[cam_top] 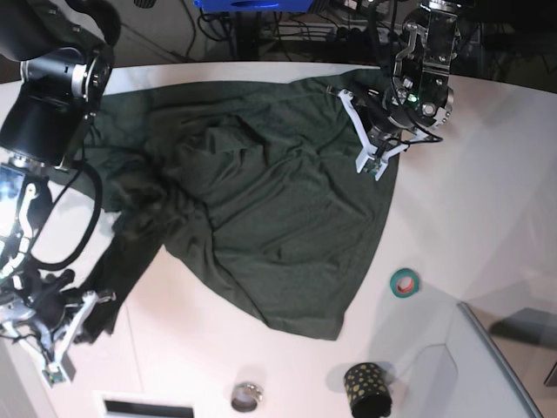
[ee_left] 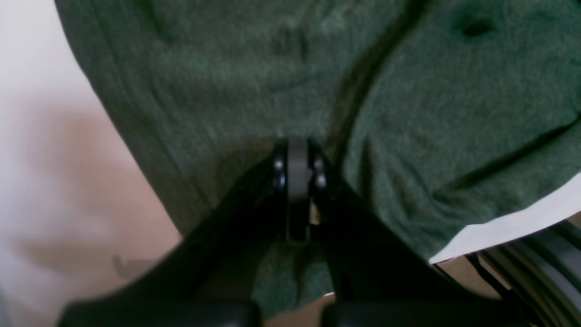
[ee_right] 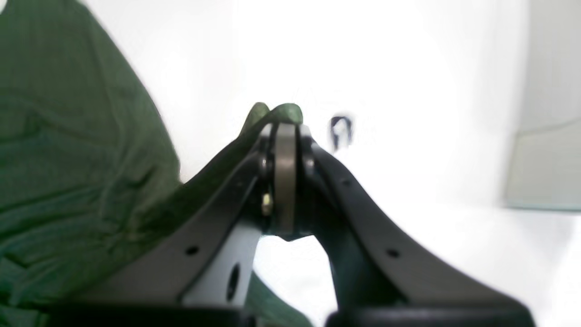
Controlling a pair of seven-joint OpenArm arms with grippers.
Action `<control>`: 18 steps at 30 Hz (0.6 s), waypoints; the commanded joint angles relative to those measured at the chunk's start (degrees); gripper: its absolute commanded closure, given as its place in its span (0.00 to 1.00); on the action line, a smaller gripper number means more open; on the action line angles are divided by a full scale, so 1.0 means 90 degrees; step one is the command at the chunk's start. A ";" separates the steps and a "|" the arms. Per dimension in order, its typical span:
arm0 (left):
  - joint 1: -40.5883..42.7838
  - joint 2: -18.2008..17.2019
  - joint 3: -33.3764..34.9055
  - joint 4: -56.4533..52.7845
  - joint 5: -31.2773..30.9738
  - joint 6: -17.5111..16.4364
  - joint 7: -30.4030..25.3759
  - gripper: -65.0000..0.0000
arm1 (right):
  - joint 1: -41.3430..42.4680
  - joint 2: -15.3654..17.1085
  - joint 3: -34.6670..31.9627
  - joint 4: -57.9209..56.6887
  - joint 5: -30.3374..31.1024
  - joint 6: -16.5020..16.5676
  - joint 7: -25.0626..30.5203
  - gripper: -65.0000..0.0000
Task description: Layout the t-shirt on the table in an organized manner, then fold the t-shirt properly
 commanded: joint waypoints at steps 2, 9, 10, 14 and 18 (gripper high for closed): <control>-0.0026 -0.0016 -0.0008 0.0101 -0.0030 0.0018 -0.0061 1.00 | -0.0074 -0.0155 -0.0374 0.0684 0.0118 0.0278 -0.0060 1.00; -0.0065 -0.0016 -0.0008 0.0101 -0.0030 0.0018 -0.0061 1.00 | -0.1217 -0.0741 -0.2201 0.2306 0.0118 0.0278 -0.0626 1.00; -0.0065 -0.0016 -0.0008 0.0101 -0.0030 0.0018 -0.0061 1.00 | -0.1353 -0.0731 -0.2542 0.2345 0.0118 0.0278 -0.0753 1.00; -0.0046 -0.0016 -0.0018 0.0101 -0.0030 0.0018 -0.0061 1.00 | -0.1588 -0.0389 -0.3529 0.1866 0.0098 0.0278 -0.0861 0.99; -0.0036 -0.0016 -0.0018 0.0101 -0.0030 0.0018 -0.0061 1.00 | -0.1559 -0.0389 -0.2953 0.1163 0.0098 0.0278 -0.0900 0.91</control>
